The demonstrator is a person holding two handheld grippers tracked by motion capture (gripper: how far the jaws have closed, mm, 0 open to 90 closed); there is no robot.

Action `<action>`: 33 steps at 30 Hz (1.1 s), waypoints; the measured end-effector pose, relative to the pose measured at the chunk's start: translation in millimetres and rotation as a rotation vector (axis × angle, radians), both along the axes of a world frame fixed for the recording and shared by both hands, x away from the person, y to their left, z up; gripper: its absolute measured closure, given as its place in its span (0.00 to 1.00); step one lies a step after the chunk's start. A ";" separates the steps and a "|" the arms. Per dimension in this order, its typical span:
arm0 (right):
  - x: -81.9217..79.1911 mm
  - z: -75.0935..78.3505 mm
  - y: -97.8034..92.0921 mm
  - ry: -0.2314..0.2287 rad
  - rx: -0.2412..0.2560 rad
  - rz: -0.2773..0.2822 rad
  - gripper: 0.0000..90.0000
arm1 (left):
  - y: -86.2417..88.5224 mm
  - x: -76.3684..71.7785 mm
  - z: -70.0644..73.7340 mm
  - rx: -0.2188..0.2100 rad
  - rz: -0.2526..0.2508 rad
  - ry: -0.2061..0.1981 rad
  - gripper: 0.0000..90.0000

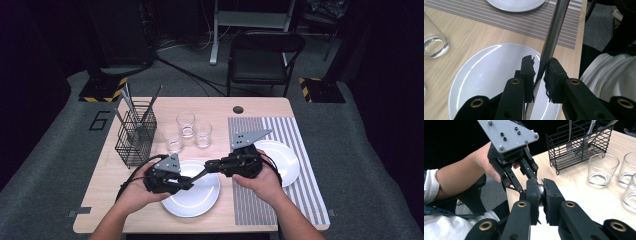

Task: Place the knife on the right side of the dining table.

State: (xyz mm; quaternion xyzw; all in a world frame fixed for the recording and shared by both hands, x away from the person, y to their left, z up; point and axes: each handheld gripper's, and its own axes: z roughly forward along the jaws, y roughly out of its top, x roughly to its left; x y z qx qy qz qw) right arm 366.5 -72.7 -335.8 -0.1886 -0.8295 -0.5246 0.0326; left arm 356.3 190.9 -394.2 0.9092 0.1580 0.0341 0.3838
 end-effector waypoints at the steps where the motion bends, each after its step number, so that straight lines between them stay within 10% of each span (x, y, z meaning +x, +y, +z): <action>1: 0.3 0.6 0.6 -0.007 0.000 0.000 0.93 | 0.1 0.1 -0.5 -0.010 0.010 -0.005 0.85; 33: 10.3 36.6 21.8 -0.058 -0.095 -0.030 0.93 | 9.9 2.6 0.9 -0.047 0.131 -0.044 0.64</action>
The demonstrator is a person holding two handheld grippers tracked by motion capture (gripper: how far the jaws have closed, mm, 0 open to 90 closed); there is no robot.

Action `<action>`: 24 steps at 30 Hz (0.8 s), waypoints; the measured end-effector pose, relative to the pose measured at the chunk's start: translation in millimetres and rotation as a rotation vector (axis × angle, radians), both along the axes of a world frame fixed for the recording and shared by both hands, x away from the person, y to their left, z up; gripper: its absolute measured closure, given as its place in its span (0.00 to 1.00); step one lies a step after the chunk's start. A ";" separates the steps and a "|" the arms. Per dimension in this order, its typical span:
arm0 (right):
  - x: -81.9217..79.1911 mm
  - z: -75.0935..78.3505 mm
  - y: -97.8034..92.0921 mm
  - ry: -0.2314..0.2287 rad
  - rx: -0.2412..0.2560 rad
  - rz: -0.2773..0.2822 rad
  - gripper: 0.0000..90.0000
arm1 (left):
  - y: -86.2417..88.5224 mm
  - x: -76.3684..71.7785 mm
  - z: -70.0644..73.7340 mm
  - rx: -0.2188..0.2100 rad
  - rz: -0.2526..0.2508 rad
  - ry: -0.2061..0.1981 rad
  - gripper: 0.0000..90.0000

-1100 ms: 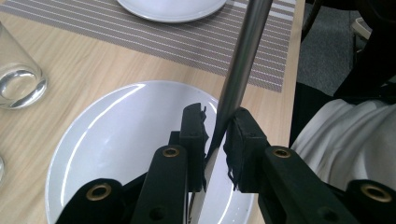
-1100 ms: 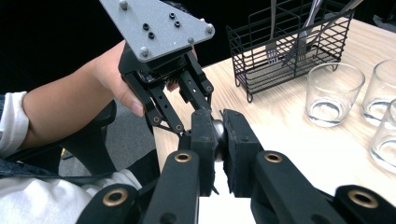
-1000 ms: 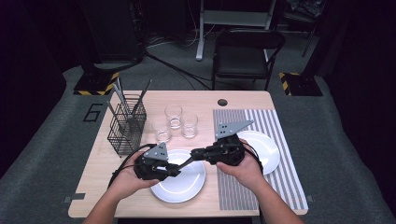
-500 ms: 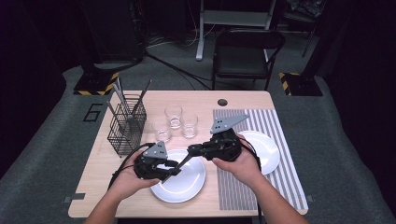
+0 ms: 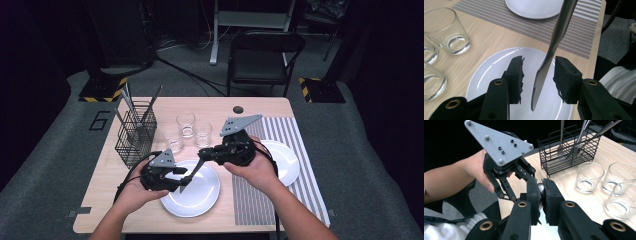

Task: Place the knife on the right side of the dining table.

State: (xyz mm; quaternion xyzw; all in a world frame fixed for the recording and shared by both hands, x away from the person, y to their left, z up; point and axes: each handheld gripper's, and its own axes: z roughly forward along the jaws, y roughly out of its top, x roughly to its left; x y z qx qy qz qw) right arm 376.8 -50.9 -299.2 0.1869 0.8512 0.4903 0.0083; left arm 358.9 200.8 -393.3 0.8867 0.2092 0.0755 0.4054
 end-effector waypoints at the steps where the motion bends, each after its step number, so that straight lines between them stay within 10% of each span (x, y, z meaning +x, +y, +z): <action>1: 0.5 0.9 0.4 -0.005 -0.004 0.002 0.93 | 0.6 0.4 0.0 -0.004 0.003 0.002 0.63; 24: 15.2 28.0 -6.4 -0.080 -0.132 -0.060 0.93 | 14.1 2.8 -1.7 -0.038 0.043 0.025 0.55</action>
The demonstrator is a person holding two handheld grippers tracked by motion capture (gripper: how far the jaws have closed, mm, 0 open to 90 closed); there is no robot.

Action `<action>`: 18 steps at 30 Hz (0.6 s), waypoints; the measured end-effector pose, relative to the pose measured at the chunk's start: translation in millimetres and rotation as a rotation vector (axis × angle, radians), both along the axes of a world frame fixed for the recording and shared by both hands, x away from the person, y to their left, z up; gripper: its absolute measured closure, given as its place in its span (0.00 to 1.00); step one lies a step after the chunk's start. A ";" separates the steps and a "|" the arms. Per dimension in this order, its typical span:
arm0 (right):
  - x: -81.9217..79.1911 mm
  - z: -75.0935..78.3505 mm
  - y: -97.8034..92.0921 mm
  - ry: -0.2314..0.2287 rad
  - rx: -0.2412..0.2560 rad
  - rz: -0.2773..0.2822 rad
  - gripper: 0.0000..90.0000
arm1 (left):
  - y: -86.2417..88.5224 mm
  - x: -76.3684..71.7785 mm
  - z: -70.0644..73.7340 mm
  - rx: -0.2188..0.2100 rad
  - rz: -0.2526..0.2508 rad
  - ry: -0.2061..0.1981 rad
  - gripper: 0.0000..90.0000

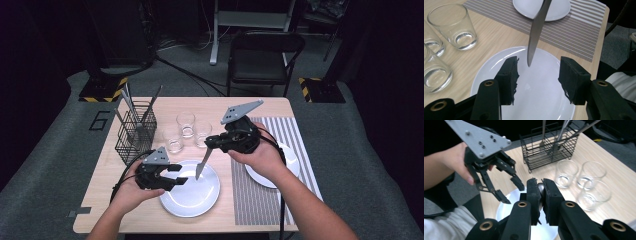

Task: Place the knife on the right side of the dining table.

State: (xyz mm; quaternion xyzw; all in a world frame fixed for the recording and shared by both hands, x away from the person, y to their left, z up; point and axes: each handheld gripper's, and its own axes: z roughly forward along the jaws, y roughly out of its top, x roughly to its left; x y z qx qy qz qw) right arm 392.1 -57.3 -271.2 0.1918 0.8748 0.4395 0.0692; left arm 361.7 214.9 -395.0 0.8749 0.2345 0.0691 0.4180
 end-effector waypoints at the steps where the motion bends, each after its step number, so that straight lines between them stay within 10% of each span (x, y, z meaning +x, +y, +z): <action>1: 0.8 1.4 -0.9 -0.003 -0.008 -0.005 0.93 | 0.3 -0.1 0.0 -0.001 0.005 -0.002 0.55; 18: 19.2 6.7 -13.7 -0.007 -0.058 -0.069 0.93 | 6.8 0.9 -0.5 -0.008 0.021 0.007 0.55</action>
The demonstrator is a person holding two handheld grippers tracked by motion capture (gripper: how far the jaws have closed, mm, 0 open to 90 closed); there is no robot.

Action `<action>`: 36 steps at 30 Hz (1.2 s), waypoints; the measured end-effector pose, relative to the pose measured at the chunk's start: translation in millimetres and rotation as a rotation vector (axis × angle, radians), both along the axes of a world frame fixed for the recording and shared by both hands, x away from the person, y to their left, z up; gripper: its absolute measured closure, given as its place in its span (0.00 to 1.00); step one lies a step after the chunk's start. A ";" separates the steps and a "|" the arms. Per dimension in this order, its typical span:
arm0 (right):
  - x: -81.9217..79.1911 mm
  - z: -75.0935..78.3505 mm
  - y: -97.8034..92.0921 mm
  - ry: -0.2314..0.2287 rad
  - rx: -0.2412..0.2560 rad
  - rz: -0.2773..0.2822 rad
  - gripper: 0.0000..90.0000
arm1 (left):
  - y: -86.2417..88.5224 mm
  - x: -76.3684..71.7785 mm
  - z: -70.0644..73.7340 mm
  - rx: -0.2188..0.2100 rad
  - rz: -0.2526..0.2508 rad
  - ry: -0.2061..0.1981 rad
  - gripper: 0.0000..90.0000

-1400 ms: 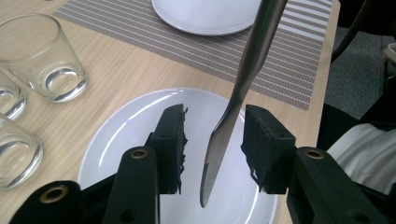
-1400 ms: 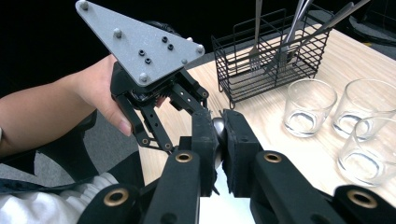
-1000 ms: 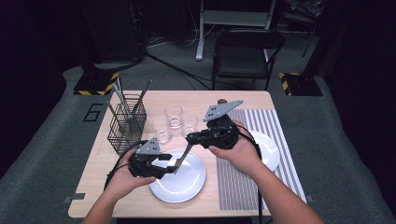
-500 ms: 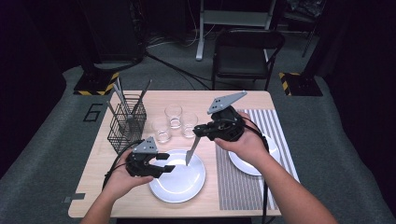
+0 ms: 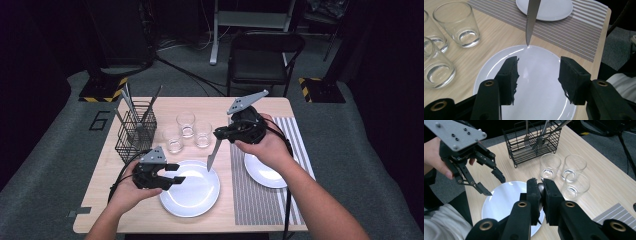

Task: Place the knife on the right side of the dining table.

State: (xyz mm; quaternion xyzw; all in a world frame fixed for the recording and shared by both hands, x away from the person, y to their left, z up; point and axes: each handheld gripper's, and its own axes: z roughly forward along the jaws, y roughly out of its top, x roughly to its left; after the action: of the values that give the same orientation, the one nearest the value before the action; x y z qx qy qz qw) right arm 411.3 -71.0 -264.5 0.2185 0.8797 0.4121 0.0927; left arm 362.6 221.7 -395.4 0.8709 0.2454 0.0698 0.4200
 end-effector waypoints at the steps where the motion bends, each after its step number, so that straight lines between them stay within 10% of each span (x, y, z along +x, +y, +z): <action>1: 0.9 0.3 -0.8 0.001 -0.002 -0.003 0.93 | 0.3 0.1 -0.2 0.000 0.001 0.001 0.55; 36: 58.0 -7.4 -35.7 0.046 0.014 -0.220 0.93 | 11.4 -1.8 -2.5 0.001 0.039 0.010 0.54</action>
State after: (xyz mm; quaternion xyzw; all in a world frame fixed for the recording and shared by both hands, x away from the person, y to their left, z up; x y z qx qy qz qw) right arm 469.3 -106.7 -272.0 0.3239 0.8492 0.4007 0.1159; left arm 360.8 233.1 -397.9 0.8665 0.2645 0.0736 0.4169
